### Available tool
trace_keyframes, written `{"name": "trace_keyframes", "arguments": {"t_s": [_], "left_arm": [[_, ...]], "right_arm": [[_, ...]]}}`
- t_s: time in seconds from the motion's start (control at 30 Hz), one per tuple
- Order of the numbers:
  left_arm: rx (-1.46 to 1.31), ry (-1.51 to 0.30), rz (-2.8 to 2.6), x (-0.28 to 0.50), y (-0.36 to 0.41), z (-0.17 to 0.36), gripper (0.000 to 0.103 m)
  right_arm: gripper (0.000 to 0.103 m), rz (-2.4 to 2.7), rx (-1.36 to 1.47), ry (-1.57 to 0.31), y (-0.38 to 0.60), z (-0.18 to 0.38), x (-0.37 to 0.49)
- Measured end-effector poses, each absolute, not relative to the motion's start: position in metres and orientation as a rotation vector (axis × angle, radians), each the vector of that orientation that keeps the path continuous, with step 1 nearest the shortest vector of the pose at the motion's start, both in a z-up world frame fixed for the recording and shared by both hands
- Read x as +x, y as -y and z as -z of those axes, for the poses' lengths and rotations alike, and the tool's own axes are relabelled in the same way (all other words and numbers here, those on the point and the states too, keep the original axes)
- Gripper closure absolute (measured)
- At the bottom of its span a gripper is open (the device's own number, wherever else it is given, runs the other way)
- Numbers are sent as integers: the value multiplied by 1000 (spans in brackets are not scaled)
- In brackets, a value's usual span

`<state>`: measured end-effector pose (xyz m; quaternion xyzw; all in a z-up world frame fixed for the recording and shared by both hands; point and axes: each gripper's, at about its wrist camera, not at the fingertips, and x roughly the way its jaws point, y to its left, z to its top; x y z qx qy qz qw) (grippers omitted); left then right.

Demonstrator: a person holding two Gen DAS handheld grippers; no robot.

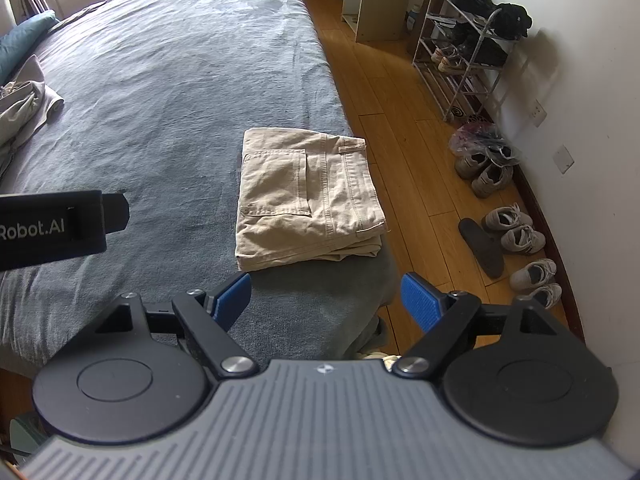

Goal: Fold clothes

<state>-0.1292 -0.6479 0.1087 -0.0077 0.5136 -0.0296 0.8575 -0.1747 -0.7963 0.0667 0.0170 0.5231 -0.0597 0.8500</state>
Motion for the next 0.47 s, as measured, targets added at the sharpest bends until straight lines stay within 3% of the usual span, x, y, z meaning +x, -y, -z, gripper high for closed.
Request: {"name": "trace_keyframes", "arguments": {"t_s": [0.47], "left_arm": [[-19, -1079, 58, -130, 647, -107, 7]], "right_arm": [[21, 128, 37, -1101, 795, -67, -177]]}}
